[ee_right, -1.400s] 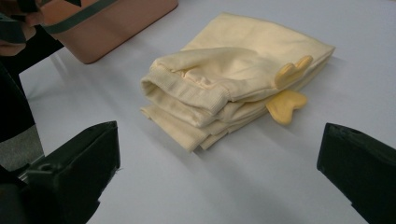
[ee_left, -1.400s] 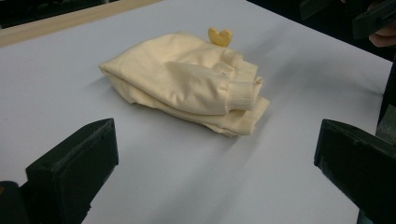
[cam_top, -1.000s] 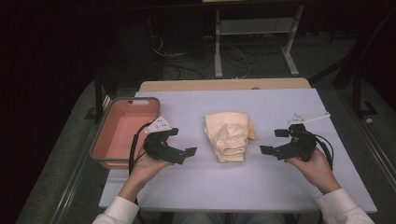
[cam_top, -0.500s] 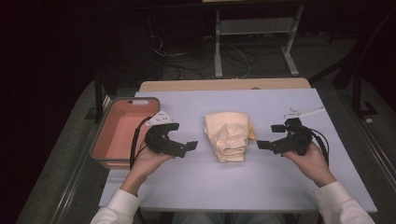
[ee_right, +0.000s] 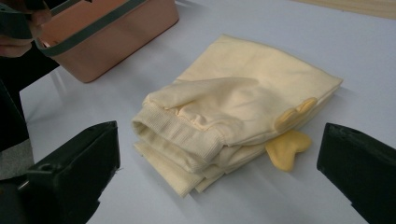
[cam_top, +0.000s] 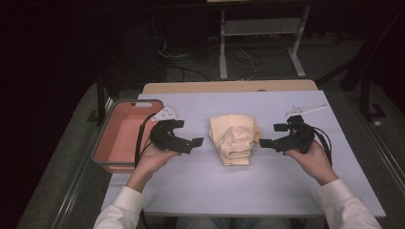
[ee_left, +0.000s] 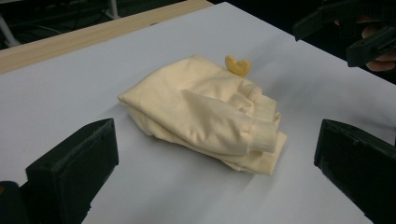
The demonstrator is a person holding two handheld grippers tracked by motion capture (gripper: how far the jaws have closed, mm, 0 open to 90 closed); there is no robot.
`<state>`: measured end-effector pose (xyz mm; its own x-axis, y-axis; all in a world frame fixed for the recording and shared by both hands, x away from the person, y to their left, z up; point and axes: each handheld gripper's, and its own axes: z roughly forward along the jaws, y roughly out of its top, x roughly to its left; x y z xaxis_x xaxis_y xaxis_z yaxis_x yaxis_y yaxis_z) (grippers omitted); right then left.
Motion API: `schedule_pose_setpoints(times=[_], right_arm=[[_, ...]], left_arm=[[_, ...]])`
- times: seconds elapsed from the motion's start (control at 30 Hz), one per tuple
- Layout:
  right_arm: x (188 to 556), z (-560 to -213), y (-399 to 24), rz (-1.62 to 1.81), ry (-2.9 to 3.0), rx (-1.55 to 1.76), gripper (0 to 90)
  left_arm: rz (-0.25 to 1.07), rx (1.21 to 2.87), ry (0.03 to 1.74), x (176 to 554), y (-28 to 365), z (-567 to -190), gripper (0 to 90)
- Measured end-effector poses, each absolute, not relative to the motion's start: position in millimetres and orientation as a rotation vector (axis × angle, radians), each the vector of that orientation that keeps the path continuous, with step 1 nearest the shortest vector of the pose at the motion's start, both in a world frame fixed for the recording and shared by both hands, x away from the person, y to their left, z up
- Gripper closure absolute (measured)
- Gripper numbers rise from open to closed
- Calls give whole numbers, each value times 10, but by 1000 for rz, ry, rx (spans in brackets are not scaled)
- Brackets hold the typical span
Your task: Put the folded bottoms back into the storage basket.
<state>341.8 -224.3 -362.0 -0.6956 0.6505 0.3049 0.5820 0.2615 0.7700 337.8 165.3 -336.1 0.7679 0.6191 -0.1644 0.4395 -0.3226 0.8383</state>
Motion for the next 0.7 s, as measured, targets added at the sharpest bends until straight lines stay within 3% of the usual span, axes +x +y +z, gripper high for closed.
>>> schedule_pose_setpoints(times=[0.7], right_arm=[[3554,-3614,-2162,1429,2438,1205,0]], left_arm=[[232,1954,830,3577,1603,-3317,0]])
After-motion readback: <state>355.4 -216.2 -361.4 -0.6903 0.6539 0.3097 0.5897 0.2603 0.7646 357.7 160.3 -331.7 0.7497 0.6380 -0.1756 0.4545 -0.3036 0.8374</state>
